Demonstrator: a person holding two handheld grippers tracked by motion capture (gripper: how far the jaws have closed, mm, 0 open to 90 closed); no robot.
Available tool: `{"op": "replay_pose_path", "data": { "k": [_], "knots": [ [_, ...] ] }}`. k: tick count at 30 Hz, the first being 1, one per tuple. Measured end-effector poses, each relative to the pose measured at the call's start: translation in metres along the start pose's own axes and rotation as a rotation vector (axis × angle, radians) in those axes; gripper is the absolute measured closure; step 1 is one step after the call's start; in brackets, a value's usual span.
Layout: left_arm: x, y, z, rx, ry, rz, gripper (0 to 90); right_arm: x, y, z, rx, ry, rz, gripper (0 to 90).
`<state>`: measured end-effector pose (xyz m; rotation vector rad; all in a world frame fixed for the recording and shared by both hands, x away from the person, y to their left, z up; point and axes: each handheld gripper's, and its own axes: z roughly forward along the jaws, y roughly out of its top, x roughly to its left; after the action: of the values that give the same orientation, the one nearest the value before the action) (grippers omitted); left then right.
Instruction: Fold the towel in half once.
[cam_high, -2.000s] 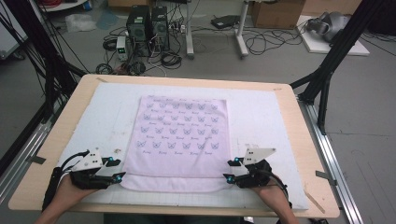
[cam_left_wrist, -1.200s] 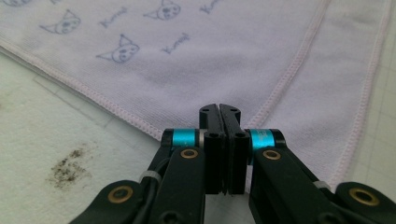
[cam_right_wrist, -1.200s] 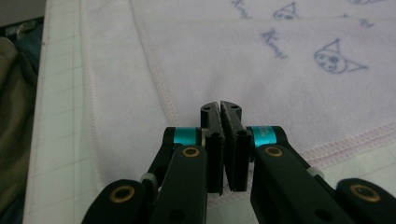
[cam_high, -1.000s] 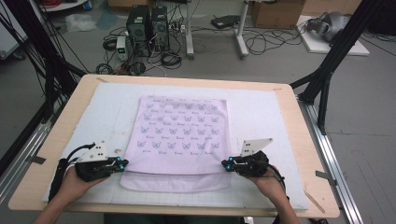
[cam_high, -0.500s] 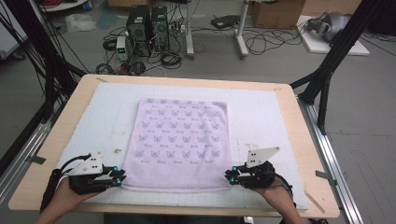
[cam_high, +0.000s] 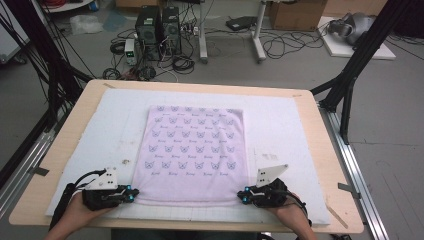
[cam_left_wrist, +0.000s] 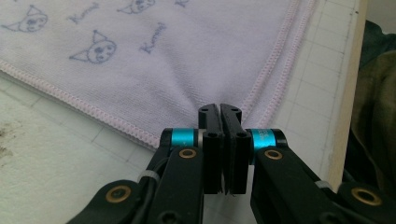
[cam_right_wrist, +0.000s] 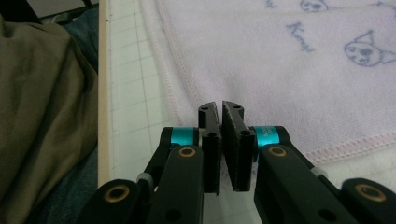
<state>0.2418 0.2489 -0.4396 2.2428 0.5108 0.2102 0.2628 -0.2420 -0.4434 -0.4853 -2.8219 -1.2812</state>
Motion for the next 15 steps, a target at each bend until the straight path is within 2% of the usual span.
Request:
{"op": "replay_pose_path", "data": {
  "k": [3,6,10,12,15],
  "knots": [
    [-0.001,0.003,-0.003,-0.017,0.008,0.001,87.9,0.001,0.004,-0.004,-0.011,-0.005,-0.015,86.9],
    [-0.002,0.006,-0.012,-0.043,0.018,0.001,87.9,0.004,0.009,-0.015,-0.063,-0.01,-0.018,87.0],
    [-0.005,0.008,-0.02,-0.07,0.025,0.003,87.9,0.009,0.011,-0.023,-0.087,-0.013,-0.025,87.0],
    [-0.008,0.005,-0.017,-0.054,0.015,0.005,87.8,0.012,0.009,-0.024,-0.084,-0.01,-0.03,86.9],
    [-0.009,0.0,-0.01,-0.014,0.008,0.009,86.4,0.013,0.001,-0.016,-0.046,0.0,-0.02,85.5]
  ]
}}
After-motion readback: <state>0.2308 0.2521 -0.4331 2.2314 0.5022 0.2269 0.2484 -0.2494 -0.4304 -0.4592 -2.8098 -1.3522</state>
